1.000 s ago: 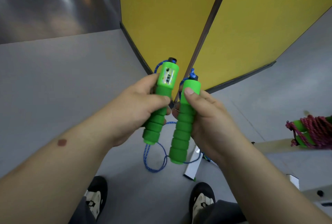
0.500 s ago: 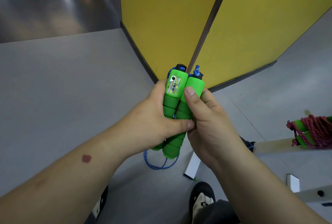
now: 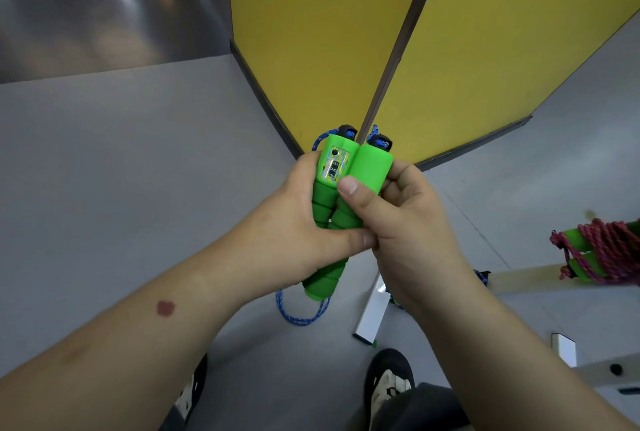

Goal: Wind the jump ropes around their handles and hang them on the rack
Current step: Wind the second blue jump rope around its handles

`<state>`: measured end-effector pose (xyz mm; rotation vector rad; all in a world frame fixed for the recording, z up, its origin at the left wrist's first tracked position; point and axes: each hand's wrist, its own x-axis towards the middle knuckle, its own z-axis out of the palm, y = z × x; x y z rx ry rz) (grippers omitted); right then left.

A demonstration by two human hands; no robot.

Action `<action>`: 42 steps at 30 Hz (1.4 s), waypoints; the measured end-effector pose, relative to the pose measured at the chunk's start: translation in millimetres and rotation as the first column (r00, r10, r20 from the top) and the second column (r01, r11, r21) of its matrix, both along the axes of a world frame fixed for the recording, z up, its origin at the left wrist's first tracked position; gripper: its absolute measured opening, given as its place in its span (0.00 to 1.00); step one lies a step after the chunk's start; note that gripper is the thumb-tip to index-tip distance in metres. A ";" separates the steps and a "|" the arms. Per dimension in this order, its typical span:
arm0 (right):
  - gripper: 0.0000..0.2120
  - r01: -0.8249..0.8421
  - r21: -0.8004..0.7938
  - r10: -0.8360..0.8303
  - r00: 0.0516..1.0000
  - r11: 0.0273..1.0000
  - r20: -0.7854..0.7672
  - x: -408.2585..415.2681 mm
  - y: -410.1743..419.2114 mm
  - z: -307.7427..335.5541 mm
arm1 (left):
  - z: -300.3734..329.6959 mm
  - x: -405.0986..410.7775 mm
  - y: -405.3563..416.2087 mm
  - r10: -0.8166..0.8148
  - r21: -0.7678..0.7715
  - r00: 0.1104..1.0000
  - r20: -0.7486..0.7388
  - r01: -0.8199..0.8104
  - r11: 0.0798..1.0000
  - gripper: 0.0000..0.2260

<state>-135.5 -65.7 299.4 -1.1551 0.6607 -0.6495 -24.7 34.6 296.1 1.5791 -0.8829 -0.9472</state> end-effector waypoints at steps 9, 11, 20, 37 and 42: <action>0.24 -0.013 -0.035 0.014 1.000 0.999 0.004 -0.3 1.0 0.9 | 5.1 -5.0 0.7 0.060 -0.021 0.995 0.079 -0.059 0.998 0.31; 0.23 -0.020 -0.093 0.018 1.000 0.995 -0.024 -1.6 1.4 3.4 | 7.8 -4.1 1.7 0.065 -0.010 0.993 0.103 -0.064 0.998 0.29; 0.16 -0.194 -0.590 0.021 0.958 0.784 -0.287 -15.1 -14.5 15.5 | 21.8 0.6 11.5 -0.271 0.274 0.873 0.407 0.166 0.947 0.26; 0.08 -0.032 -0.616 -0.153 0.957 0.787 -0.246 -4.5 -0.9 15.5 | 10.5 -14.2 7.6 -0.019 0.097 0.370 0.929 -0.192 0.977 0.32; 0.07 -0.045 -0.554 -0.114 0.962 0.832 -0.249 -5.2 0.1 12.6 | 12.1 -13.8 8.5 -0.044 0.129 0.387 0.921 -0.198 0.972 0.28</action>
